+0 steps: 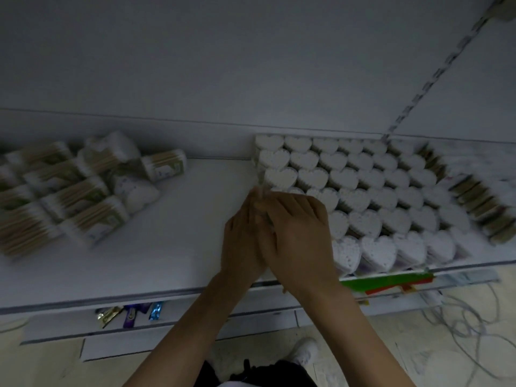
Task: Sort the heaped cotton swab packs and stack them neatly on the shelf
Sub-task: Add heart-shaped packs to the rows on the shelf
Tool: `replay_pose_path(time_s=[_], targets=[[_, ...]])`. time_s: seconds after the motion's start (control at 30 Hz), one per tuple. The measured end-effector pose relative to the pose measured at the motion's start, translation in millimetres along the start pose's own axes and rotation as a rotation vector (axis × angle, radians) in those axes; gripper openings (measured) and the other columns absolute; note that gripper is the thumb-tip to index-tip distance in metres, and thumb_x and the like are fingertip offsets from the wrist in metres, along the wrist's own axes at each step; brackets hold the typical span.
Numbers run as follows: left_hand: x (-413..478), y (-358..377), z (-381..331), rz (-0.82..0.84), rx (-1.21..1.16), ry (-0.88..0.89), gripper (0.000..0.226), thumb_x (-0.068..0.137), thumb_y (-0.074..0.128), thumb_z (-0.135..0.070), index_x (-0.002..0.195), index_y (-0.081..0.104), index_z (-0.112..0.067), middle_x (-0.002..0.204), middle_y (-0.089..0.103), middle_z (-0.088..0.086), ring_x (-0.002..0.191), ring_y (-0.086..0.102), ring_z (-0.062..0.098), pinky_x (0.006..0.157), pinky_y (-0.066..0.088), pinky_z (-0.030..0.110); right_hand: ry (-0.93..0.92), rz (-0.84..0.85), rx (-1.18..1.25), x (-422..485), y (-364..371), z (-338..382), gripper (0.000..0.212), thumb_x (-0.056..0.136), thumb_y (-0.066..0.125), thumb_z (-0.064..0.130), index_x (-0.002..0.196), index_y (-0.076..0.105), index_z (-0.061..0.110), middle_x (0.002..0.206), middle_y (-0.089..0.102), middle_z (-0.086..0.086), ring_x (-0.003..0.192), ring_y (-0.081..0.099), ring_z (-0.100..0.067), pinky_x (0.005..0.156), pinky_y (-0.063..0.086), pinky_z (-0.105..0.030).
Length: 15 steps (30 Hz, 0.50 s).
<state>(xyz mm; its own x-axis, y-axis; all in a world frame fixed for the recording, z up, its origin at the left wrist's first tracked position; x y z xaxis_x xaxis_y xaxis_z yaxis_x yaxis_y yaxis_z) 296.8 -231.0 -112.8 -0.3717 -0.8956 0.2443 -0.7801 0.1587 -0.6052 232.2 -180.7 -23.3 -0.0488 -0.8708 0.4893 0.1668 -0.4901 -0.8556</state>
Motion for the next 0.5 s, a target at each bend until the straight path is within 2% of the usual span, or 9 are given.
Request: replay_pose_path(time_s=[0.03, 0.07, 0.1, 0.13, 0.2, 0.3, 0.4, 0.5], targets=[[-1, -8, -3, -0.026, -0.132, -0.078, 0.047, 0.098, 0.051, -0.020, 0.139, 0.041, -0.002, 0.131, 0.055, 0.005, 0.121, 0.054, 0.014, 0.103, 0.042, 0.023, -0.016, 0.040, 0.037, 5, 0, 7, 0.023, 0.079, 0.069, 0.006, 0.102, 0.069, 0.008, 0.101, 0.069, -0.007, 0.097, 0.063, -0.027, 0.088, 0.048, -0.046], [-3, -14, 0, -0.009, -0.179, -0.133, 0.042, 0.097, 0.053, -0.012, 0.136, 0.044, -0.003, 0.124, 0.052, -0.003, 0.114, 0.051, 0.004, 0.098, 0.037, 0.010, -0.042, 0.046, 0.076, 12, 2, 15, 0.019, 0.079, 0.069, 0.007, 0.097, 0.070, 0.008, 0.095, 0.069, -0.006, 0.092, 0.064, -0.027, 0.085, 0.049, -0.046], [-4, -19, 4, -0.002, -0.183, -0.164, 0.042, 0.096, 0.055, -0.012, 0.136, 0.044, -0.005, 0.122, 0.047, -0.007, 0.112, 0.046, -0.003, 0.095, 0.031, 0.004, -0.075, 0.036, 0.126, 18, 4, 24, 0.012, 0.079, 0.067, 0.008, 0.090, 0.070, 0.010, 0.087, 0.069, -0.005, 0.084, 0.064, -0.025, 0.081, 0.050, -0.043], [-6, -28, 12, -0.008, -0.131, -0.188, 0.042, 0.096, 0.056, -0.019, 0.135, 0.045, -0.007, 0.125, 0.047, -0.006, 0.114, 0.045, 0.000, 0.096, 0.030, 0.007, -0.102, 0.023, 0.176, 27, 7, 33, 0.009, 0.081, 0.061, 0.012, 0.085, 0.069, 0.013, 0.081, 0.068, -0.003, 0.077, 0.063, -0.024, 0.076, 0.049, -0.040], [-11, -51, 32, -0.098, -0.012, -0.188, 0.043, 0.093, 0.057, -0.029, 0.130, 0.052, -0.006, 0.126, 0.057, 0.007, 0.115, 0.053, 0.020, 0.095, 0.042, 0.026, -0.127, 0.079, 0.239, 46, 16, 50, 0.020, 0.085, 0.050, 0.023, 0.089, 0.068, 0.016, 0.083, 0.068, -0.002, 0.076, 0.062, -0.023, 0.074, 0.046, -0.036], [-18, -89, 63, -0.159, 0.273, -0.128, 0.057, 0.085, 0.047, -0.037, 0.130, 0.054, -0.002, 0.127, 0.058, 0.019, 0.112, 0.056, 0.037, 0.085, 0.050, 0.042, -0.191, 0.308, 0.123, 83, 44, 73, 0.031, 0.093, 0.048, 0.029, 0.120, 0.058, 0.017, 0.113, 0.063, -0.005, 0.102, 0.057, -0.025, 0.084, 0.041, -0.037], [-26, -111, 84, -0.213, 0.328, -0.152, 0.053, 0.085, 0.044, -0.039, 0.119, 0.062, -0.003, 0.120, 0.061, 0.020, 0.104, 0.060, 0.040, 0.079, 0.054, 0.046, -0.328, 0.400, -0.103, 135, 80, 93, 0.044, 0.093, 0.050, 0.028, 0.134, 0.042, 0.014, 0.129, 0.051, -0.008, 0.114, 0.049, -0.027, 0.088, 0.039, -0.036], [-26, -111, 90, -0.204, 0.277, -0.188, 0.048, 0.084, 0.046, -0.037, 0.113, 0.064, -0.003, 0.111, 0.062, 0.019, 0.098, 0.060, 0.039, 0.078, 0.054, 0.045, -0.341, 0.584, -0.158, 163, 119, 96, 0.052, 0.091, 0.057, 0.030, 0.136, 0.039, 0.011, 0.136, 0.046, -0.012, 0.123, 0.044, -0.030, 0.096, 0.039, -0.040]])
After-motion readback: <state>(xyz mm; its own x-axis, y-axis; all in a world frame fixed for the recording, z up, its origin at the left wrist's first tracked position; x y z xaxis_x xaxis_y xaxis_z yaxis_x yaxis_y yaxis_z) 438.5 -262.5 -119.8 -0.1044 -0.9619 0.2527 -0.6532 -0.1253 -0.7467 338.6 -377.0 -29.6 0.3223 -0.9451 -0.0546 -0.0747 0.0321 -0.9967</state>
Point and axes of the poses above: each hand's wrist, its own x-axis towards the middle knuckle, its own y-axis out of the palm, z = x × y, the point moved 2 cm from there along x, towards the middle knuckle
